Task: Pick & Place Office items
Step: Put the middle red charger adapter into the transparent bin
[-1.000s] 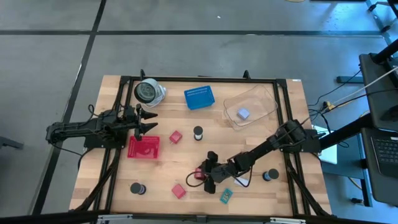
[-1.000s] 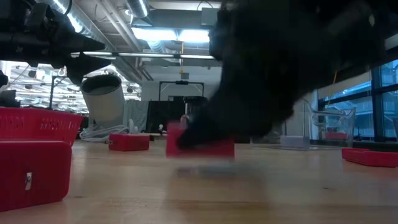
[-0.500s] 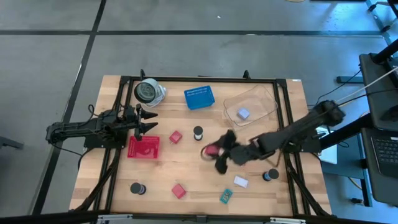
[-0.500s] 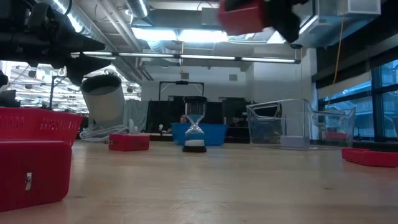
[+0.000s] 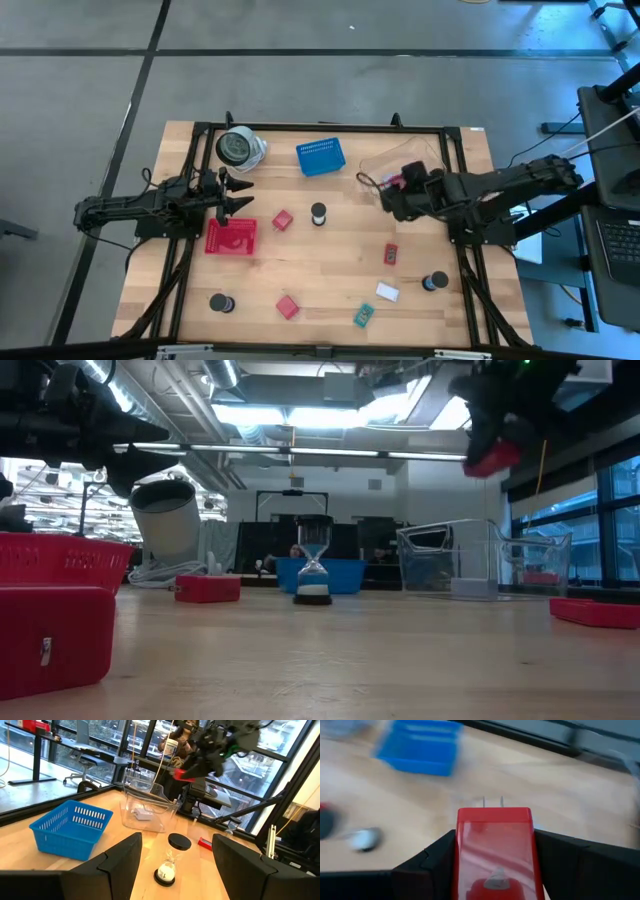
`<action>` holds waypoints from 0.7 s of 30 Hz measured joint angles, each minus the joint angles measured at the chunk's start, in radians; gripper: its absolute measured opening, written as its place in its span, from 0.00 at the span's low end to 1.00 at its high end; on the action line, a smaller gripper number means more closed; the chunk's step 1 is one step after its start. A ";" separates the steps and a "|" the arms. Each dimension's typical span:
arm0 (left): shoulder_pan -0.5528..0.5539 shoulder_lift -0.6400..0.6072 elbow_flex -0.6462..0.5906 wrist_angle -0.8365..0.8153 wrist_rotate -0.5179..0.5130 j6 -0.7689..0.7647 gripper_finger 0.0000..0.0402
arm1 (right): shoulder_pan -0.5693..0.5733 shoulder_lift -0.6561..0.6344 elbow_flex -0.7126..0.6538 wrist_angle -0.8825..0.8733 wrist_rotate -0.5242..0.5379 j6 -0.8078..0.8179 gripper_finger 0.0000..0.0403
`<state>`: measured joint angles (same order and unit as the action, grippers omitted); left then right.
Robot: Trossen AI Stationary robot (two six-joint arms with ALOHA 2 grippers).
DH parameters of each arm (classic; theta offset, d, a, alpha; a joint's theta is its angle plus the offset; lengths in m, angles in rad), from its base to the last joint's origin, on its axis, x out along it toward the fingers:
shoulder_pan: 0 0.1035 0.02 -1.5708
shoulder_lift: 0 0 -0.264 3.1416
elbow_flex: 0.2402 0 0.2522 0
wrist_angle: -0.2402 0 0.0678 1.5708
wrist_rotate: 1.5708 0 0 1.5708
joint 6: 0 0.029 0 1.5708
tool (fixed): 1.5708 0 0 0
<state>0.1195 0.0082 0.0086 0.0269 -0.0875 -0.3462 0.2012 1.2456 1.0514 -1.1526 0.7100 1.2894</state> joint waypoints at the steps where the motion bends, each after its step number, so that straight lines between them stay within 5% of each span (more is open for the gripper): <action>1: 0.000 0.000 0.000 0.000 0.000 0.000 0.60 | -0.024 0.002 -0.005 -0.021 -0.011 0.010 0.53; 11: 0.000 0.000 0.000 0.000 0.000 0.000 0.60 | -0.219 0.005 -0.173 -0.030 -0.157 0.012 0.53; 21: 0.000 0.000 0.000 0.000 0.000 0.000 0.60 | -0.327 0.005 -0.286 0.126 -0.176 -0.043 0.53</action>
<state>0.1196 0.0082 0.0089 0.0269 -0.0875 -0.3458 -0.1255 1.2507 0.7651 -1.0267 0.5340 1.2463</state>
